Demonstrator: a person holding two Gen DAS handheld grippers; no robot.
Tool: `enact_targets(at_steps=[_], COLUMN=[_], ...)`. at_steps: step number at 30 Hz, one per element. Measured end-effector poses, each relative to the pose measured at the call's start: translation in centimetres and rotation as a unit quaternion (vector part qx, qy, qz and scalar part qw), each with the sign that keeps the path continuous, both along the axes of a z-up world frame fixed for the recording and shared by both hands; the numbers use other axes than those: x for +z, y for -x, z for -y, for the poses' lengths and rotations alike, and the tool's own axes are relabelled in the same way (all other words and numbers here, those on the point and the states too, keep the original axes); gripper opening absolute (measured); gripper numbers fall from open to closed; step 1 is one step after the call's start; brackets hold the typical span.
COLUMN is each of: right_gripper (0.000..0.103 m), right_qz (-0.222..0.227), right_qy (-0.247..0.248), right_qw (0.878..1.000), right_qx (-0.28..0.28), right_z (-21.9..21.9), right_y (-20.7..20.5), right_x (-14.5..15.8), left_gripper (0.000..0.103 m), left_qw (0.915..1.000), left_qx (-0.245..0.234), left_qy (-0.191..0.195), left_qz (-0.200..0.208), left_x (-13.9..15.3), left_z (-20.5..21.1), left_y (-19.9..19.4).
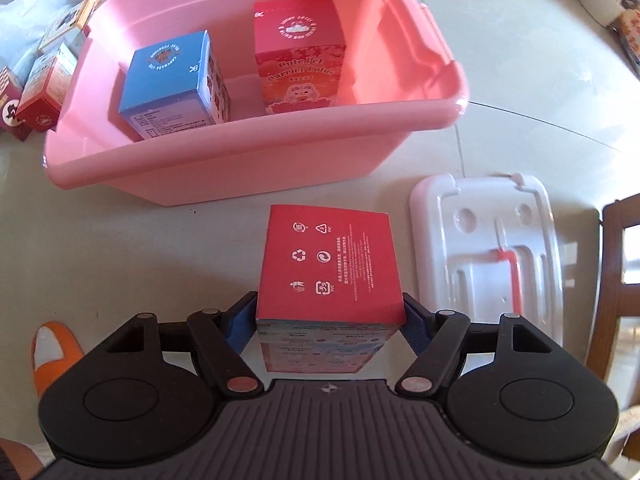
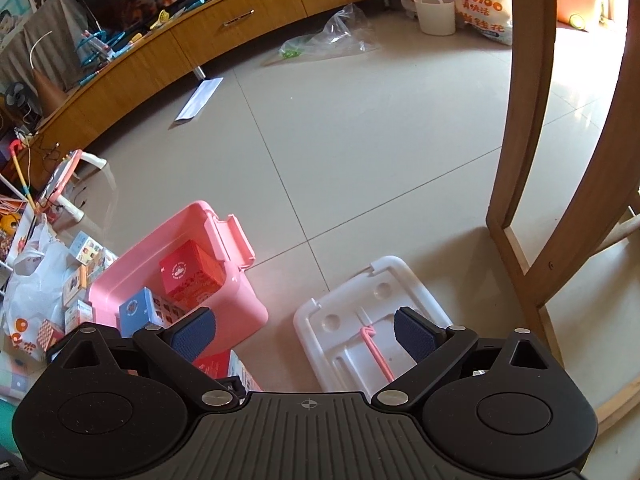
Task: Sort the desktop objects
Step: 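Grasp the red printed box beside the tub with the left tool, then lift the red box and lower it into the pink tub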
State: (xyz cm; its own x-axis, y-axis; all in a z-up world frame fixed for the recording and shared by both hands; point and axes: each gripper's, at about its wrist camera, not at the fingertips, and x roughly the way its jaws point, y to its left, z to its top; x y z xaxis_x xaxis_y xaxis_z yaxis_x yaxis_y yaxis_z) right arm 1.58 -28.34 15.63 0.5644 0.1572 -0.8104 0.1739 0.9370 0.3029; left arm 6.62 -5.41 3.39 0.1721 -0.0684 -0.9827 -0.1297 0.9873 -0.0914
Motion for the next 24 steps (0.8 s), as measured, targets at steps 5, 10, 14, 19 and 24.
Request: enact_targets(at_steps=[5,10,14,19,24], right_gripper=[0.095,0.095,0.095,0.095,0.095], right_qz=[-0.042,-0.091,-0.115,-0.131,-0.133], right_qy=[0.027,0.044,0.065,0.075,0.060], right_qw=[0.999,0.994,0.989,0.986,0.987], right_qx=[0.020,0.047,0.067,0.077,0.070], right_z=[-1.4,-3.2,-4.7,-5.7,-5.6], right_y=[0.3,1.1,1.9,2.5,3.0], right_x=[-2.3,-5.5,-7.2,-8.2,-8.5], left_gripper=[0.074,0.074,0.074,0.074,0.074], left_qw=[0.9988,0.9972,0.9975,0.9970,0.9967], left_qx=[-0.046,-0.067,-0.062,-0.066,-0.063], left_qy=[-0.014,-0.027,-0.022,-0.012,0.004], left_qz=[0.009,0.020,0.025,0.037,0.051], left_x=[2.9,6.0,8.4,11.7,14.6], left_z=[-0.1,-1.4,-2.7,-4.2,-5.8], left_y=[1.0,1.9,1.9,1.6,0.6])
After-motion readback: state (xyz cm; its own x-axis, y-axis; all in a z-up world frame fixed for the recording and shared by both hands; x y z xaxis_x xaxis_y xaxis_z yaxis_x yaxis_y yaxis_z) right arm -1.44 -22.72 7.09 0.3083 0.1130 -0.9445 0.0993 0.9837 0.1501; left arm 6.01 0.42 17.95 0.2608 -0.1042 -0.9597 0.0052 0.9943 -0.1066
